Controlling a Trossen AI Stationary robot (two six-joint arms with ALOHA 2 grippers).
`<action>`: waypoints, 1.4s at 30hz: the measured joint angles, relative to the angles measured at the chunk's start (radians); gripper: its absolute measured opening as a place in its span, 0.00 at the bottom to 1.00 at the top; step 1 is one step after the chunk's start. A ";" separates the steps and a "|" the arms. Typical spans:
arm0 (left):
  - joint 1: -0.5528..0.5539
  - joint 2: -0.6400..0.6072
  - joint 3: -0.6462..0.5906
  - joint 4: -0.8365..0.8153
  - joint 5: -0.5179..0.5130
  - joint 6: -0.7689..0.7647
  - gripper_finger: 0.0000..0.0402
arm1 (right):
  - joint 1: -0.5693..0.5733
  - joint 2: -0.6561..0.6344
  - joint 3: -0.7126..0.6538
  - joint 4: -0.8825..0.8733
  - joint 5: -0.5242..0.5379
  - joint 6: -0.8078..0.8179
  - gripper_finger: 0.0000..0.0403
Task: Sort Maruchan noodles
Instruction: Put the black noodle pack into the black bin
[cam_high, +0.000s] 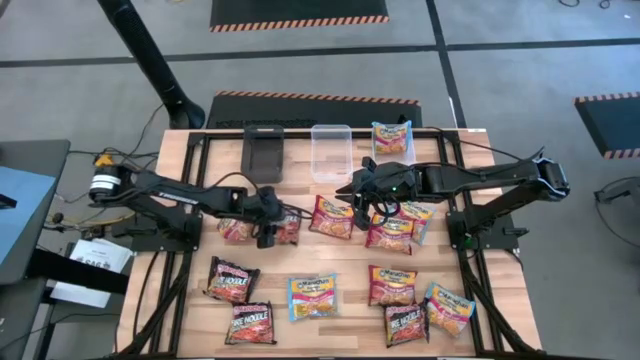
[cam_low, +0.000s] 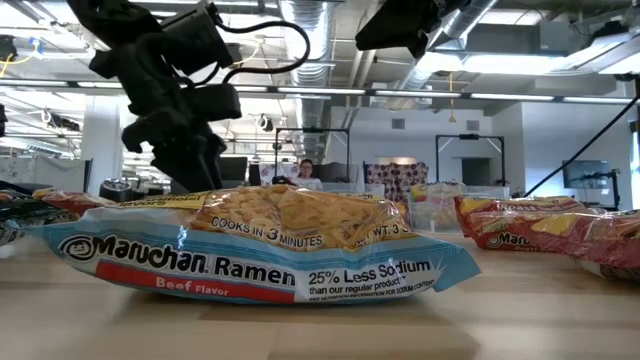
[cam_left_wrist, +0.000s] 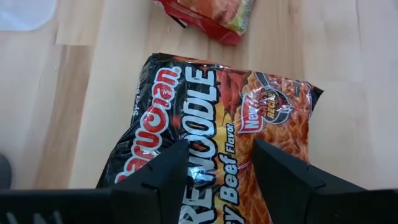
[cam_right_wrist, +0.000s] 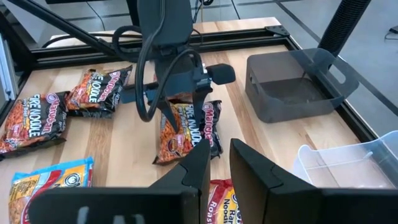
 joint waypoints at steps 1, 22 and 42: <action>0.000 0.004 0.000 0.004 -0.002 0.000 0.43 | 0.000 0.000 0.000 0.000 0.000 0.000 0.22; -0.008 0.005 -0.008 0.047 0.063 0.011 0.00 | 0.000 0.001 0.000 0.002 0.000 0.000 0.22; -0.045 -0.252 -0.014 0.059 0.037 0.019 0.00 | 0.000 0.001 0.000 0.001 0.000 -0.001 0.22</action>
